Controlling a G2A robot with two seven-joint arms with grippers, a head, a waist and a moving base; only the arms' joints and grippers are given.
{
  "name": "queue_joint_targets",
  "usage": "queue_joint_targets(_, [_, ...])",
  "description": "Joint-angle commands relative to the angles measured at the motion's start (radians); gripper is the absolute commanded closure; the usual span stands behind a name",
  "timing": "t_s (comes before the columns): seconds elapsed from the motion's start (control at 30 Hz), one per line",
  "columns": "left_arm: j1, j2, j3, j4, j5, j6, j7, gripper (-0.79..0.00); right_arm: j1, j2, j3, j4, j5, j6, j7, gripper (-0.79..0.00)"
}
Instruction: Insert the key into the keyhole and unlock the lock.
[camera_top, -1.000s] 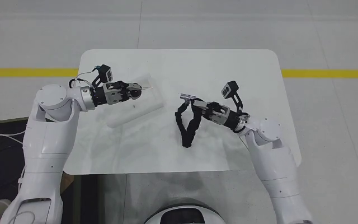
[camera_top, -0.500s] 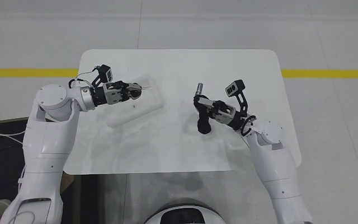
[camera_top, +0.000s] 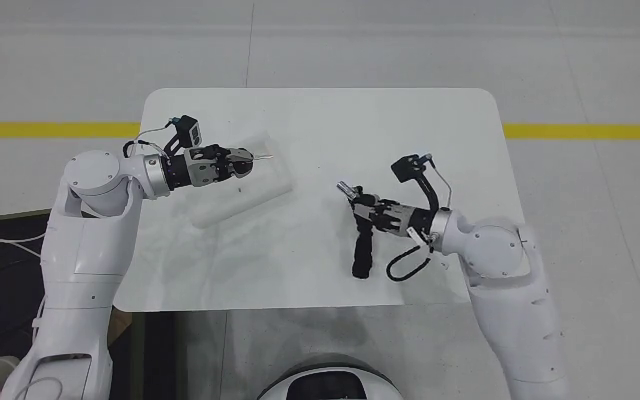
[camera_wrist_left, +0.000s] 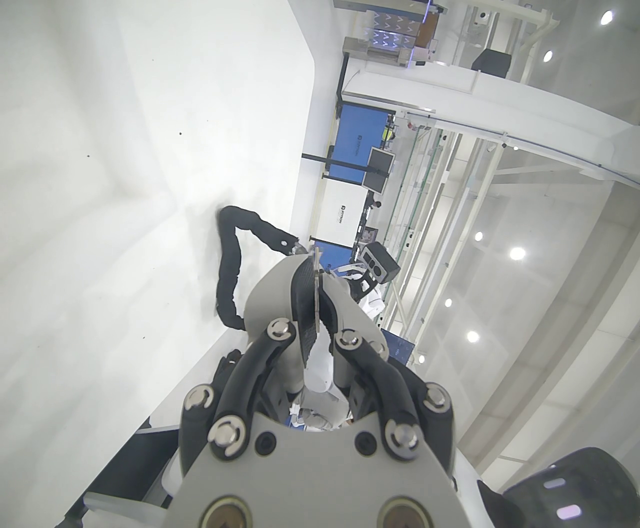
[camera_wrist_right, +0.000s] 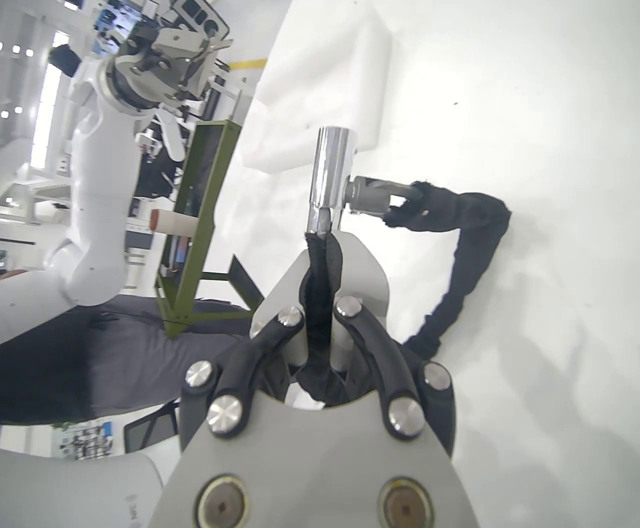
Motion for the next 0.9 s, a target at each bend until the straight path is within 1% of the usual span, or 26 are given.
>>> queue_joint_targets(0.0, [0.0,0.0,0.0,0.0,0.0,0.0,0.0,0.0,-0.001,0.001,0.014,-0.011,0.042,0.01,-0.031,0.0])
queue_joint_targets(0.07, [0.0,0.0,0.0,0.0,0.0,0.0,0.0,0.0,-0.004,0.003,0.021,-0.016,0.034,0.003,-0.053,0.0])
queue_joint_targets(0.13, [0.0,0.0,0.0,0.0,0.0,0.0,0.0,0.0,-0.011,0.002,0.03,-0.016,0.086,0.01,-0.106,0.0])
queue_joint_targets(0.23, [0.0,0.0,0.0,0.0,0.0,0.0,0.0,0.0,-0.018,-0.002,0.043,0.005,0.223,0.007,-0.169,0.0])
queue_joint_targets(0.3, [0.0,0.0,0.0,0.0,0.0,0.0,0.0,0.0,-0.02,-0.005,0.048,0.028,0.335,-0.018,-0.198,0.0])
queue_joint_targets(0.4, [0.0,0.0,0.0,0.0,0.0,0.0,0.0,0.0,-0.017,-0.008,0.051,0.072,0.51,-0.074,-0.208,0.0])
queue_joint_targets(0.5, [0.0,0.0,0.0,0.0,0.0,0.0,0.0,0.0,-0.01,-0.009,0.05,0.114,0.629,-0.119,-0.202,0.0])
queue_joint_targets(0.53, [0.0,0.0,0.0,0.0,0.0,0.0,0.0,0.0,-0.007,-0.009,0.051,0.122,0.649,-0.124,-0.197,0.0])
queue_joint_targets(0.77, [0.0,0.0,0.0,0.0,0.0,0.0,0.0,0.0,-0.007,-0.009,0.051,0.122,0.649,-0.124,-0.197,0.0])
queue_joint_targets(0.8, [0.031,0.0,-0.009,-0.034,-0.002,-0.033,0.032,0.0,-0.007,-0.009,0.051,0.122,0.649,-0.124,-0.197,0.0])
queue_joint_targets(0.83, [0.058,-0.002,-0.022,-0.066,-0.034,-0.073,0.057,0.0,-0.03,-0.007,0.052,0.113,0.619,-0.124,-0.204,0.0])
queue_joint_targets(0.87, [0.081,-0.006,-0.028,-0.077,-0.086,-0.101,0.068,0.0,-0.056,-0.006,0.049,0.093,0.585,-0.125,-0.224,0.0])
